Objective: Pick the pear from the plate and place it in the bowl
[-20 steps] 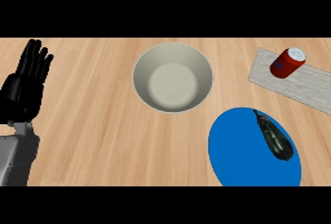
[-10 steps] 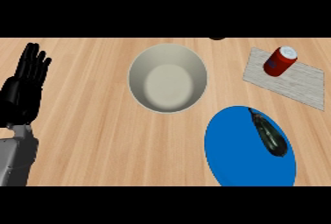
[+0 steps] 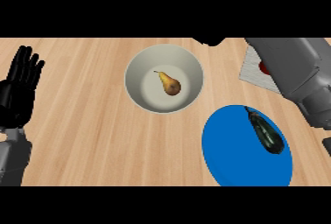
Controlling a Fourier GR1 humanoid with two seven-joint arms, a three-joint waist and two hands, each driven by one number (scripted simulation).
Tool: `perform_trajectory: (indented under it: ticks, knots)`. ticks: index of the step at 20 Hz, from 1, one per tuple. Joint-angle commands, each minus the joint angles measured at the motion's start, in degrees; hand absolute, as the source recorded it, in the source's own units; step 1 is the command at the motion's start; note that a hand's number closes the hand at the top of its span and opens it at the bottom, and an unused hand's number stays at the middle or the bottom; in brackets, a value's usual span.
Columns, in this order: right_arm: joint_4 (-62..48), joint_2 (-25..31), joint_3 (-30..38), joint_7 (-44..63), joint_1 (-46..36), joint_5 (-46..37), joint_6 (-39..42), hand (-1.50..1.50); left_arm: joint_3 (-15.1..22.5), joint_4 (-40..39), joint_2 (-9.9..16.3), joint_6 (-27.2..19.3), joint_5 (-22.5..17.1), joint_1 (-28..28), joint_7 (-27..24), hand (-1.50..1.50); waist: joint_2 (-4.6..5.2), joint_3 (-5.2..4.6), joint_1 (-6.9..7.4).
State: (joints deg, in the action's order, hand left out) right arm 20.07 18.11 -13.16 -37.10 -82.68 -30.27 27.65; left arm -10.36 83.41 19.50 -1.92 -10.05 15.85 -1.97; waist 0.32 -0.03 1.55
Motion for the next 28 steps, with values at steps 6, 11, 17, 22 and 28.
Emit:
perform_trajectory:
  ticks: [6, 11, 17, 22, 28]
  knots:
    - [0.4, -9.0, -3.7, 4.1, 5.2, -6.2, -9.2, 1.5, 0.6, 4.8, -0.8, -1.4, 0.6, -0.9, 3.7, 0.0, -0.12, 0.03, -0.24]
    - [-7.0, -13.7, -0.2, 11.6, 5.7, -4.3, -10.3, -1.5, -0.7, 2.2, 0.5, 0.4, 0.0, 0.1, 2.0, 0.0, 0.48, -0.01, 0.69]
    - [-8.1, -15.9, 6.8, 7.3, 9.3, 2.8, -7.3, -1.5, 0.1, 1.0, -1.4, -1.4, 0.7, 3.1, 2.6, 0.0, 0.65, 0.05, 0.26]
    - [-7.1, -14.5, 14.0, 5.2, 10.3, 8.7, -13.9, -1.5, 0.2, 3.6, -1.3, 0.1, 0.5, -1.3, 1.1, 0.0, 0.58, 0.06, 0.93]
    - [-9.4, -6.7, 21.4, 8.6, 6.0, 14.3, -12.8, -1.5, -0.7, 2.2, -0.4, 1.8, -0.5, -0.3, 0.2, 0.0, 1.1, 0.03, 1.86]
